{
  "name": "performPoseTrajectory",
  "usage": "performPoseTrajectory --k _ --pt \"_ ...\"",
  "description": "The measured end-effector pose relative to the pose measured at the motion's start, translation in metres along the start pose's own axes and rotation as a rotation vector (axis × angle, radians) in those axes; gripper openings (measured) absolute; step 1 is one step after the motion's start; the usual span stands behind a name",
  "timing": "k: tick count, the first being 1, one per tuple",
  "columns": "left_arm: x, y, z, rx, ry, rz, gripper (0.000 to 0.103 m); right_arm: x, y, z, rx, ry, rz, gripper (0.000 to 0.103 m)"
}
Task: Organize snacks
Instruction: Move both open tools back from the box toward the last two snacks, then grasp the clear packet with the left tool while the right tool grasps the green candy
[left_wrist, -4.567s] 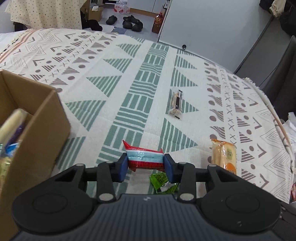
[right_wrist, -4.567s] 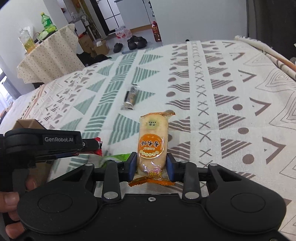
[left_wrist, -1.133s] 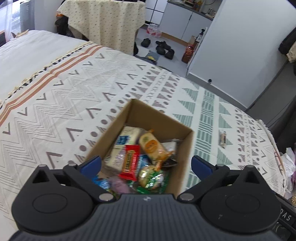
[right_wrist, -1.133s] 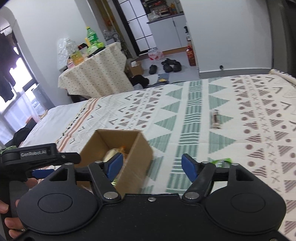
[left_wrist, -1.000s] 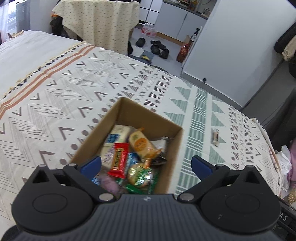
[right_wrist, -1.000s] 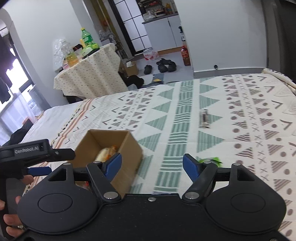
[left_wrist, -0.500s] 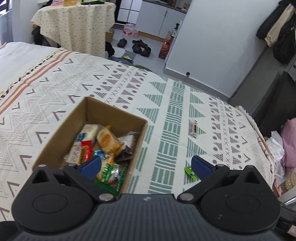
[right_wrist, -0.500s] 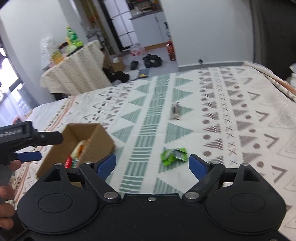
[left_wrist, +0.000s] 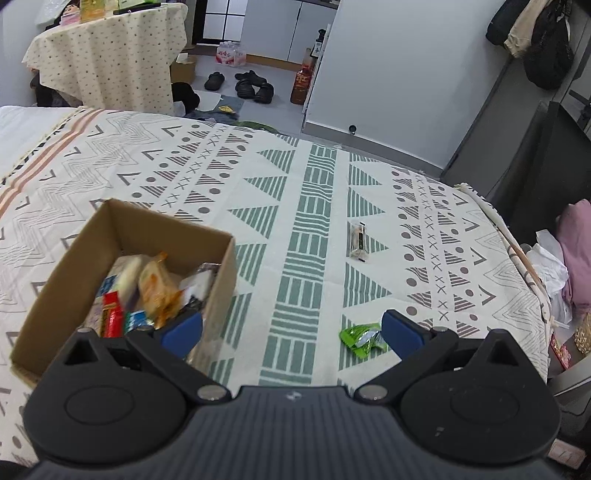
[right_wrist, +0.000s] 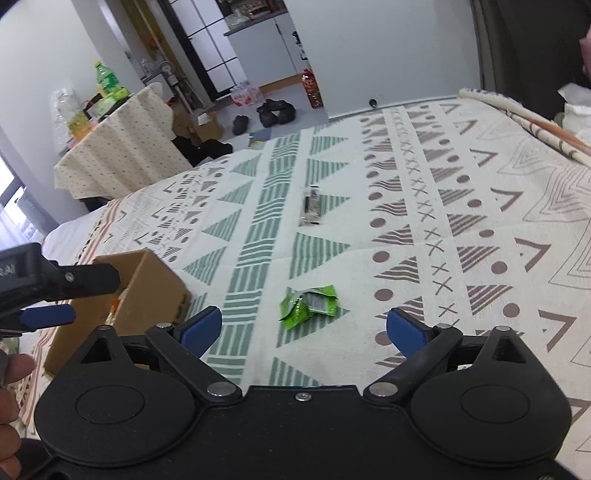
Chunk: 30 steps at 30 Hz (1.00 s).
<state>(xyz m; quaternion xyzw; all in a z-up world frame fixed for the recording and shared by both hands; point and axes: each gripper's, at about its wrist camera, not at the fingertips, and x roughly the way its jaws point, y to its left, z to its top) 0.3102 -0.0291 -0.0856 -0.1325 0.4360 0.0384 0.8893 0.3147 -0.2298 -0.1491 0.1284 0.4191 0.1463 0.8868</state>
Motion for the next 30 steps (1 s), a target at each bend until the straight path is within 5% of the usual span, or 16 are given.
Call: performPoseTrajectory --k 5,9,19,26,30 --pt "0.019 -0.008 0.005 0.003 0.006 -0.027 0.102 0.017 -0.004 0.000 -0.005 -0.003 0.001 0.095" --pt "0.036 -0.013 0.007 0.004 0.012 -0.061 0.099 0.034 -0.002 0.000 -0.011 0.019 0.025 0.083" --pt "0.092 -0.014 0.011 -0.044 0.080 -0.127 0.069 0.072 -0.004 -0.001 -0.010 0.042 0.021 0.071" --pt "0.132 -0.019 0.012 -0.051 0.117 -0.142 0.066 0.096 -0.001 -0.005 -0.031 0.083 0.020 0.066" --pt "0.151 -0.024 0.016 -0.053 0.128 -0.146 0.066 0.101 -0.002 -0.004 -0.051 0.069 0.009 0.049"
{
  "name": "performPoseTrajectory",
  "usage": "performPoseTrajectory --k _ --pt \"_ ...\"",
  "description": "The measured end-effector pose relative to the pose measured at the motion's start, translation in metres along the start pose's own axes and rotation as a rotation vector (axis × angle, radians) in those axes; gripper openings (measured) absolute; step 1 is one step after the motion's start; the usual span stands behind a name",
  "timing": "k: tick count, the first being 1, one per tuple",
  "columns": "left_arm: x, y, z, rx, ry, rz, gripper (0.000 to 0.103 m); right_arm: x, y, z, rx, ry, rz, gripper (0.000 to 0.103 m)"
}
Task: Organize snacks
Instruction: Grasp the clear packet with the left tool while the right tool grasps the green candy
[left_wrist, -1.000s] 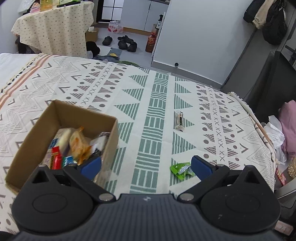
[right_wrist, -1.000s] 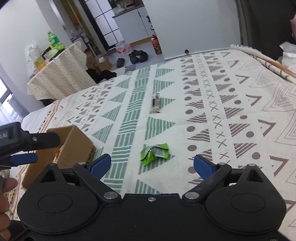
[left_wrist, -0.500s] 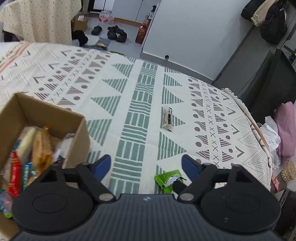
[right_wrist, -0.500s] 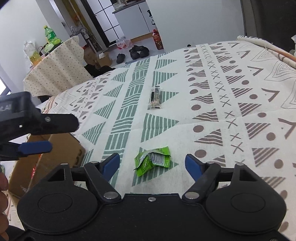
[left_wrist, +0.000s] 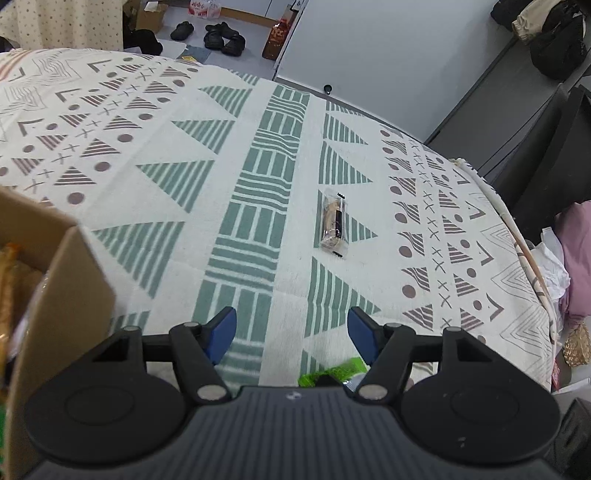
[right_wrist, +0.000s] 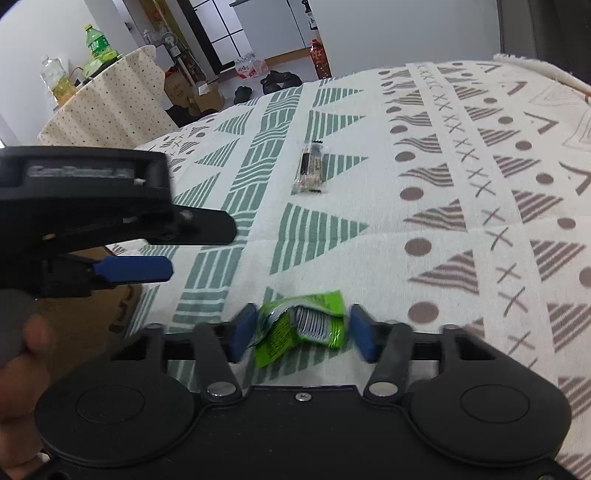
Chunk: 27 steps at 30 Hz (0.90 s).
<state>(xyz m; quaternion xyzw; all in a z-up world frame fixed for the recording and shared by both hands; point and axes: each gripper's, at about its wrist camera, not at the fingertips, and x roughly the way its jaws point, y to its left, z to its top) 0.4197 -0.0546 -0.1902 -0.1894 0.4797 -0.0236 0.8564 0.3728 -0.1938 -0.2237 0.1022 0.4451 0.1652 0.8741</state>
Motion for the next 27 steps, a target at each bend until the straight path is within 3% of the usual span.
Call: performPoseTrajectory --k 3,4,7,14,20,27 --pt "0.012 -0.004 0.005 0.005 0.003 0.004 0.066 0.001 -0.009 0.004 0.038 -0.008 0.024 0.044" --pt "0.016 -0.006 0.007 0.008 0.003 0.006 0.066 0.001 -0.012 0.005 0.043 -0.010 0.023 0.036" --pt "0.025 -0.011 0.012 0.015 0.002 0.014 0.066 0.000 -0.021 0.008 0.066 -0.016 0.027 0.034" --pt "0.044 -0.029 0.026 0.041 -0.015 0.027 0.066 -0.002 -0.037 0.015 0.097 -0.043 0.015 0.032" --pt "0.063 -0.043 0.035 0.074 -0.024 0.043 0.053 -0.007 -0.054 0.019 0.151 -0.063 -0.013 0.032" --pt "0.082 -0.053 0.043 0.111 -0.038 0.084 0.049 -0.015 -0.075 0.024 0.210 -0.088 -0.065 0.032"
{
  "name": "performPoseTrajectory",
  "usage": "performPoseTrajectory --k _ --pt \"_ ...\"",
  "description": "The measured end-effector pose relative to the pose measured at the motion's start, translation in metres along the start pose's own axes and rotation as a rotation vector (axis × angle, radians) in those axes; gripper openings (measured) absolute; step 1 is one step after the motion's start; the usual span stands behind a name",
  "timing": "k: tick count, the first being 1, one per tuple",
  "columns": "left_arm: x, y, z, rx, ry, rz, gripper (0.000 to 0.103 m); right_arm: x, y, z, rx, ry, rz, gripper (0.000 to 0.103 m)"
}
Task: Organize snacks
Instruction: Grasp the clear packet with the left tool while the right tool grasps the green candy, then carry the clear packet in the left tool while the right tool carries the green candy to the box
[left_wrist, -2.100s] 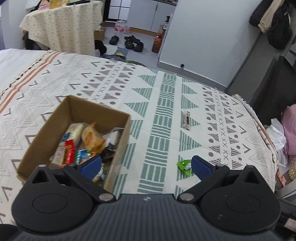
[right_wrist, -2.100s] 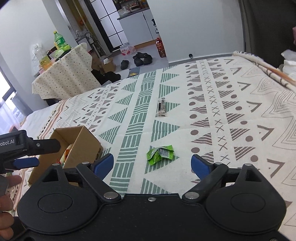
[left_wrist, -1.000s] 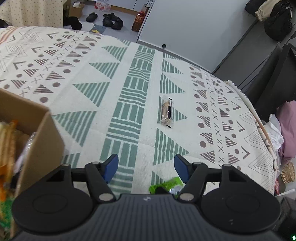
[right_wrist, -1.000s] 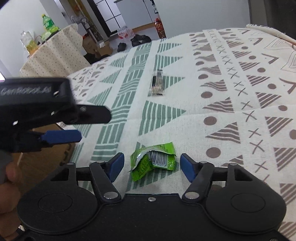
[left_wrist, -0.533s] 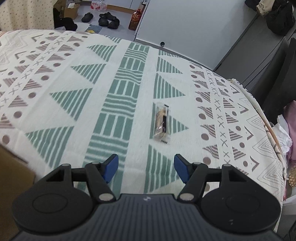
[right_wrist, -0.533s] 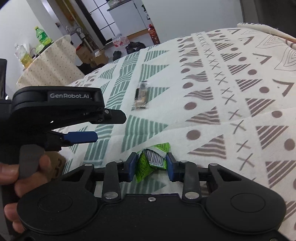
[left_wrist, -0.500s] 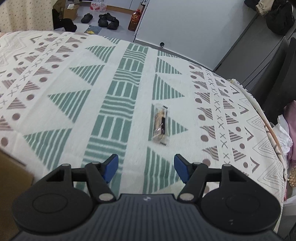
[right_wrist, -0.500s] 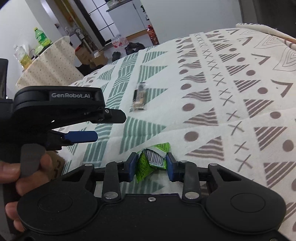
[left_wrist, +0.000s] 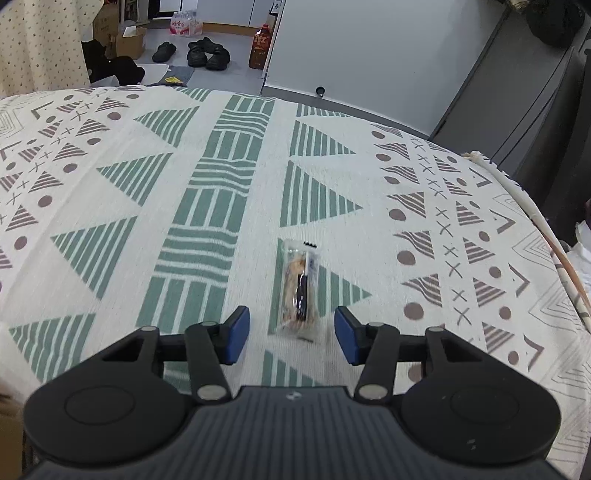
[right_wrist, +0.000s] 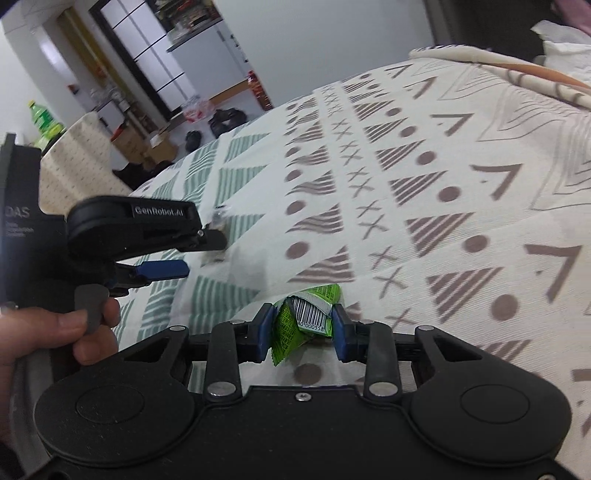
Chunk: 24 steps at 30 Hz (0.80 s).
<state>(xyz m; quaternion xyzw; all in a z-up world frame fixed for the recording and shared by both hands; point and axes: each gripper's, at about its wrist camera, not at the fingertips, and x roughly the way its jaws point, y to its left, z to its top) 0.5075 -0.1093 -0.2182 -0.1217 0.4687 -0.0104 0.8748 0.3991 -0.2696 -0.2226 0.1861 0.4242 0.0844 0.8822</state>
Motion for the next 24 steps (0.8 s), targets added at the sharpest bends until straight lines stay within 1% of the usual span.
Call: performPoseTrajectory --k 4,6,7,8,13,17,24 --pt "0.008 -0.004 0.005 0.012 -0.002 0.031 0.042 -0.003 -0.002 0.002 0.004 -0.014 -0.017 0.032" --pt "0.010 -0.008 0.007 0.031 -0.004 0.046 0.033 -0.004 -0.002 0.002 0.005 -0.016 -0.018 0.032" --pt "0.012 -0.009 0.007 0.034 0.002 0.049 0.025 -0.004 -0.002 0.002 0.002 -0.017 -0.020 0.032" --pt "0.013 -0.008 0.007 0.025 0.012 0.048 0.020 -0.003 -0.001 0.002 -0.002 -0.015 -0.026 0.032" --pt "0.006 -0.009 0.003 0.035 0.018 0.062 0.017 0.003 -0.003 -0.002 0.005 0.017 -0.037 0.032" --pt "-0.010 -0.007 -0.004 0.031 0.020 0.046 0.017 -0.002 -0.002 -0.001 0.005 0.010 -0.034 0.032" --pt "-0.044 -0.005 -0.014 0.029 0.005 0.048 0.017 -0.017 0.000 0.001 0.004 -0.017 -0.014 0.032"
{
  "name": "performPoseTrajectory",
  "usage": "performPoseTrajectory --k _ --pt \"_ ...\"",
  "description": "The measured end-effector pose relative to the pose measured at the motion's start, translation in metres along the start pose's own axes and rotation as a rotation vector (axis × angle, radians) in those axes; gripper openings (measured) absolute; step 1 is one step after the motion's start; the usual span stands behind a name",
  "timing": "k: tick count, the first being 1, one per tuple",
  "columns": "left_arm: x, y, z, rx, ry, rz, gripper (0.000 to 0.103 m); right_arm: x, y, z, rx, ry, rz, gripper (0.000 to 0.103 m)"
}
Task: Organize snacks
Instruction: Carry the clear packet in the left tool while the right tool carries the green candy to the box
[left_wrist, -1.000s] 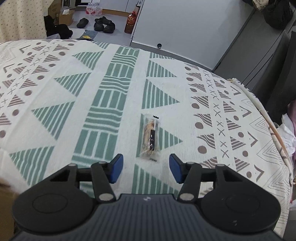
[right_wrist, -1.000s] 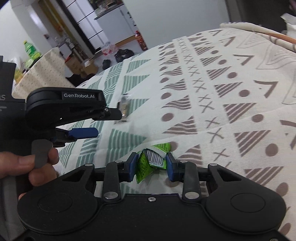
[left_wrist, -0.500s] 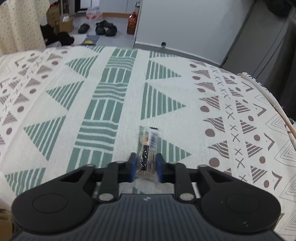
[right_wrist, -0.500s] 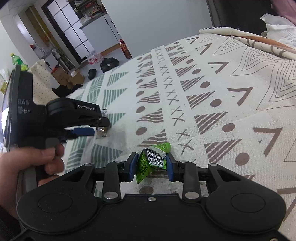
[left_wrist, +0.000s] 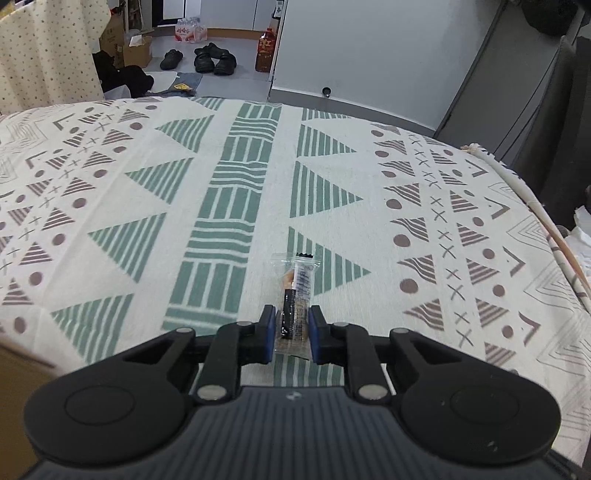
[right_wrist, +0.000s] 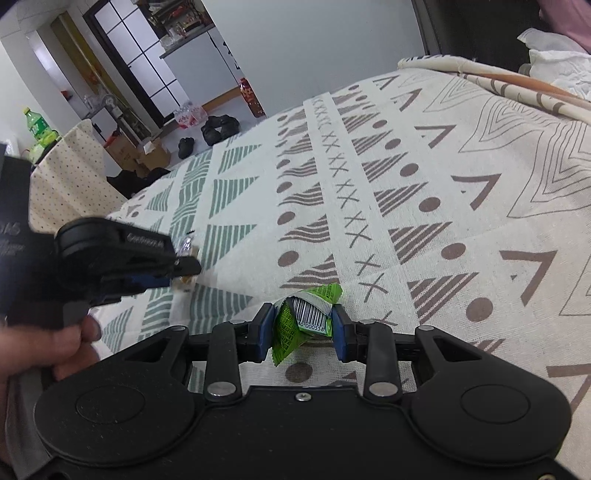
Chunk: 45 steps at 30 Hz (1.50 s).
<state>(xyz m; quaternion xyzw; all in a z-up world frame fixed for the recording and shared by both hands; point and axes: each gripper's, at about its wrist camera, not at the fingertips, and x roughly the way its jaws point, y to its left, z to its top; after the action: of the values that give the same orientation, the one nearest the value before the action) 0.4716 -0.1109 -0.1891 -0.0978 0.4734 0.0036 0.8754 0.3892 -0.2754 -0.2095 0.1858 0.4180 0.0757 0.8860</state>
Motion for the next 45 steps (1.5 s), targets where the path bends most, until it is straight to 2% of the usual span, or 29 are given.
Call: performPoseTrajectory --k 21,36,45 --pt "-0.108 0.018 -0.034 -0.026 -0.065 0.025 0.017 -0.049 0.027 0.009 -0.048 -0.087 0.090 0.032" --pt "-0.173 0.061 -0.039 -0.074 -0.134 0.062 0.018 -0.070 0.074 0.001 -0.136 -0.115 0.153 0.032" --pt "-0.200 0.108 -0.045 -0.128 -0.159 0.087 0.018 -0.078 0.109 -0.011 -0.208 -0.116 0.192 0.032"
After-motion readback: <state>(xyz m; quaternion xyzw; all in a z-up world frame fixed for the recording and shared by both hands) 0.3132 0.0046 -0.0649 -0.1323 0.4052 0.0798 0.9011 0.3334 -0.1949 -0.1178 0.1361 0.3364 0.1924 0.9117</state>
